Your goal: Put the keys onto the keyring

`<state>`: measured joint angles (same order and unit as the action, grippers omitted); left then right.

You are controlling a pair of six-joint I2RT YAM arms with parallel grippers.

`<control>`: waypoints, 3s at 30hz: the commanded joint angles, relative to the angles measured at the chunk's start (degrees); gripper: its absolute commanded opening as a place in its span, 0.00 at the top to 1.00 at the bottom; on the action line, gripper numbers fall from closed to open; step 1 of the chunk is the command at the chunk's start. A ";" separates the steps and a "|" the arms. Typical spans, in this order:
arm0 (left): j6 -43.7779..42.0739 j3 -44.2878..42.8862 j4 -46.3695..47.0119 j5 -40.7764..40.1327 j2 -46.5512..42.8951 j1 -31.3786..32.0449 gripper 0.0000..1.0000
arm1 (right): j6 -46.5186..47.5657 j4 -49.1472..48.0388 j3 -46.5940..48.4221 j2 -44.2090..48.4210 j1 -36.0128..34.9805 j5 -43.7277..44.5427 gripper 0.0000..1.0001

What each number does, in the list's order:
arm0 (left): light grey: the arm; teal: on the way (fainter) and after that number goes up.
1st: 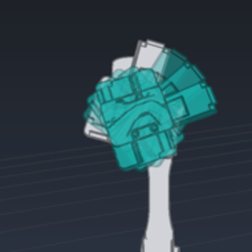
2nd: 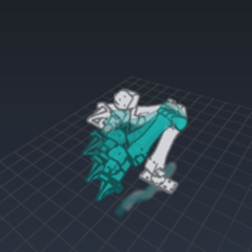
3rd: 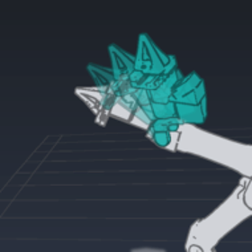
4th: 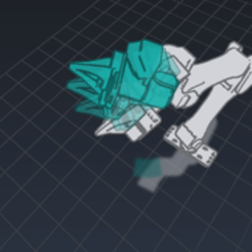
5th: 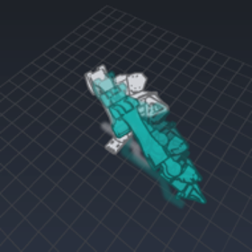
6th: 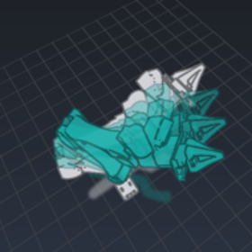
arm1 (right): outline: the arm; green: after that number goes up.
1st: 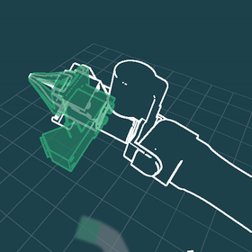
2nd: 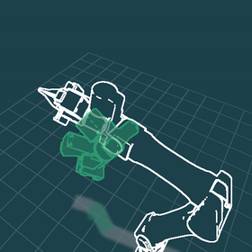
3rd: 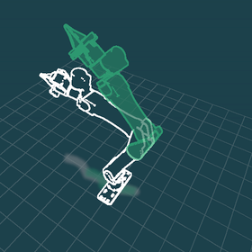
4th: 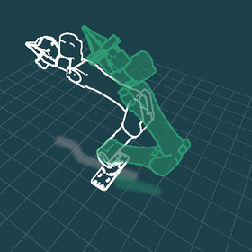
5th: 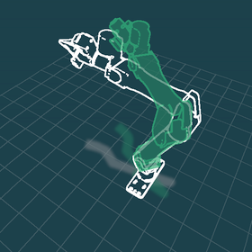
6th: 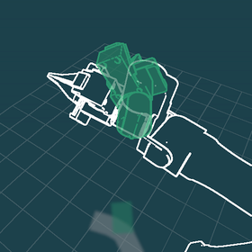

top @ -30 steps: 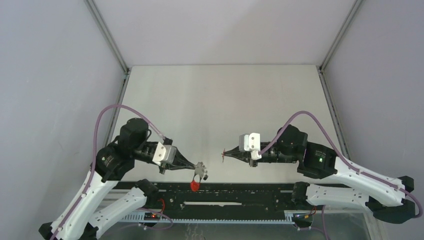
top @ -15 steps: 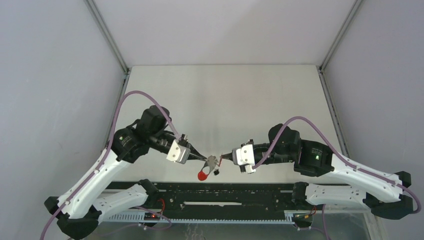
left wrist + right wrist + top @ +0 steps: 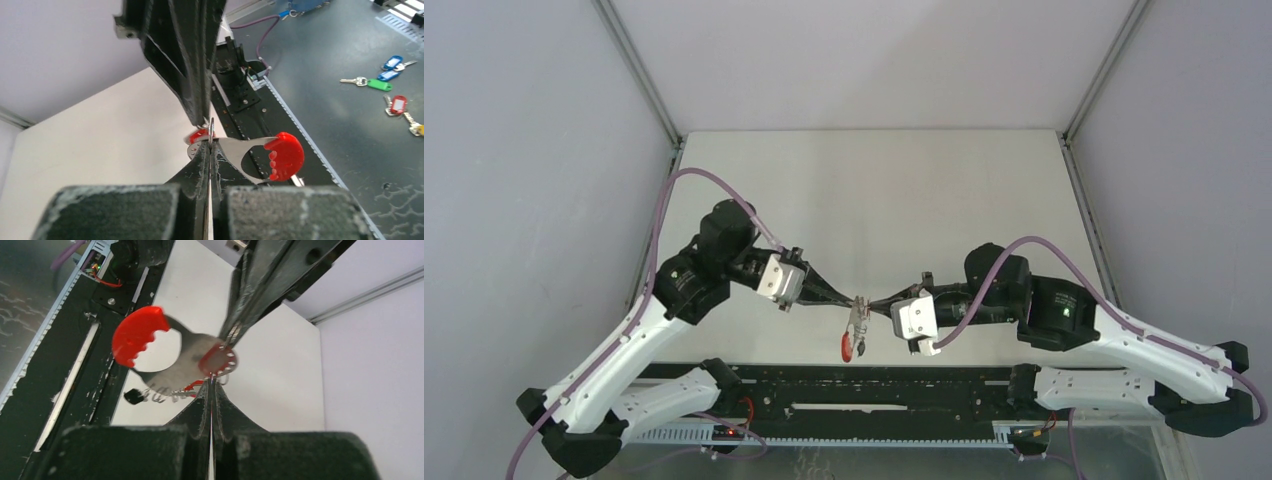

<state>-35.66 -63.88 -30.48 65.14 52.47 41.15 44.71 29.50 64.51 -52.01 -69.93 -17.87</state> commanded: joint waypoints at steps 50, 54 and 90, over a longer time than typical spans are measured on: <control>13.91 7.51 12.67 1.65 -1.40 0.42 1.00 | 7.41 3.95 6.94 0.55 -2.23 5.69 1.00; 13.78 7.39 12.44 1.52 -1.49 0.37 1.00 | 7.56 3.49 6.94 0.46 -2.24 4.40 1.00; 13.50 7.21 12.29 1.22 -2.28 0.40 1.00 | 7.85 3.20 7.39 -2.66 -4.87 3.98 1.00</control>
<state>-21.04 -55.09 -19.44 66.17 51.31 41.21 52.40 34.48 69.76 -54.50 -74.02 -14.06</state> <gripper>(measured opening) 0.006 0.006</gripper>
